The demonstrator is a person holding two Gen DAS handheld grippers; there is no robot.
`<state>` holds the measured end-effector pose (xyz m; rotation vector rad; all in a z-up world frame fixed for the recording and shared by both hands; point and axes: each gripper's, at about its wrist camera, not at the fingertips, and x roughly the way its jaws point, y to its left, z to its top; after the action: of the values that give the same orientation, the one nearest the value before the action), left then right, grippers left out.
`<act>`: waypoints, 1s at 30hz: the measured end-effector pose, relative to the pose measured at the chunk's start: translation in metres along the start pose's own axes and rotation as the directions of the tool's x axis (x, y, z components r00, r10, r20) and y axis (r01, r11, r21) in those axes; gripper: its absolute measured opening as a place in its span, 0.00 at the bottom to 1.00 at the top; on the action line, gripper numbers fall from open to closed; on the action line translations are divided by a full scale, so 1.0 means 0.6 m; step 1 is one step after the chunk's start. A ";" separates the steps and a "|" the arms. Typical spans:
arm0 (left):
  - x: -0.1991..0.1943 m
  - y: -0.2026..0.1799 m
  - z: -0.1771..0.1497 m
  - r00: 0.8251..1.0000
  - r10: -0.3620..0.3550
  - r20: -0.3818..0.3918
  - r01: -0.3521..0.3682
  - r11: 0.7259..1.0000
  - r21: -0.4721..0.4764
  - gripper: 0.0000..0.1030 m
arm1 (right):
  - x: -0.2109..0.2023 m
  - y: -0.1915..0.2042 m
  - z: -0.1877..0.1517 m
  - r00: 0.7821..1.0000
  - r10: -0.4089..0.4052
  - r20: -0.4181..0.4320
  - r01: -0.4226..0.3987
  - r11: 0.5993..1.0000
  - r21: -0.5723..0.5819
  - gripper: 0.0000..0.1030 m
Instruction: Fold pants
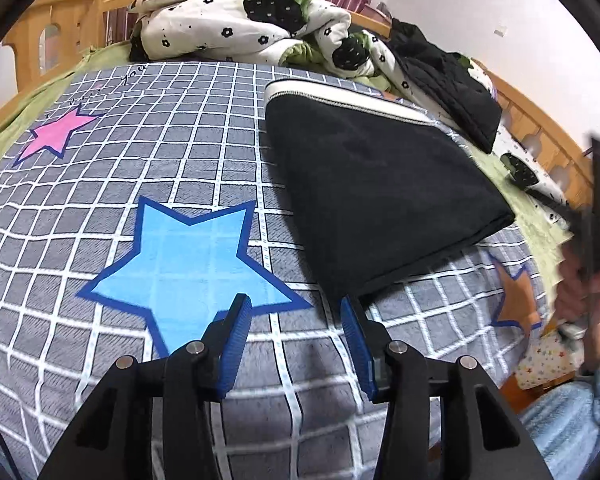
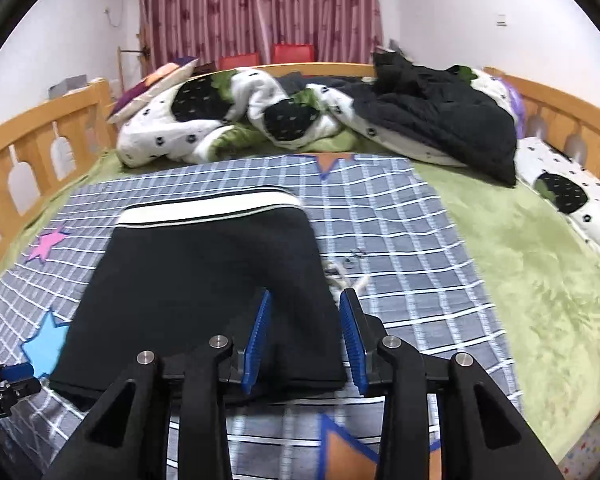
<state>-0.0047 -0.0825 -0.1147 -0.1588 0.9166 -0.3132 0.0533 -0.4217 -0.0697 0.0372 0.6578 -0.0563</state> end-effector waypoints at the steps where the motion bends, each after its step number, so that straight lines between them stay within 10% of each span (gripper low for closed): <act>1: -0.007 0.002 0.000 1.000 0.002 0.004 -0.002 1.000 -0.001 0.43 | 0.018 0.010 -0.009 0.999 0.018 -0.048 -0.019 1.000 -0.016 0.35; 5: -0.044 0.003 0.011 0.996 0.082 0.031 -0.083 0.996 0.035 0.43 | 0.105 0.034 -0.069 0.954 -0.102 -0.280 0.059 0.986 -0.158 0.34; 11: -0.115 0.034 0.076 0.995 0.075 0.060 -0.074 0.997 -0.007 0.43 | 0.019 0.038 -0.041 0.982 -0.027 -0.188 0.002 0.991 -0.131 0.35; 18: -0.165 0.022 0.170 0.989 0.065 0.136 -0.071 0.997 0.039 0.63 | -0.032 -0.010 0.038 0.994 0.040 -0.105 -0.032 0.996 0.083 0.62; 30: 0.040 0.043 0.251 0.992 -0.127 -0.015 0.127 0.992 0.014 0.67 | 0.141 -0.052 0.086 0.970 0.118 -0.211 -0.080 0.981 0.179 0.67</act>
<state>0.1343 -0.0657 -0.0493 -0.2018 0.9194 -0.4393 0.1495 -0.4592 -0.0809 0.2433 0.8712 -0.0112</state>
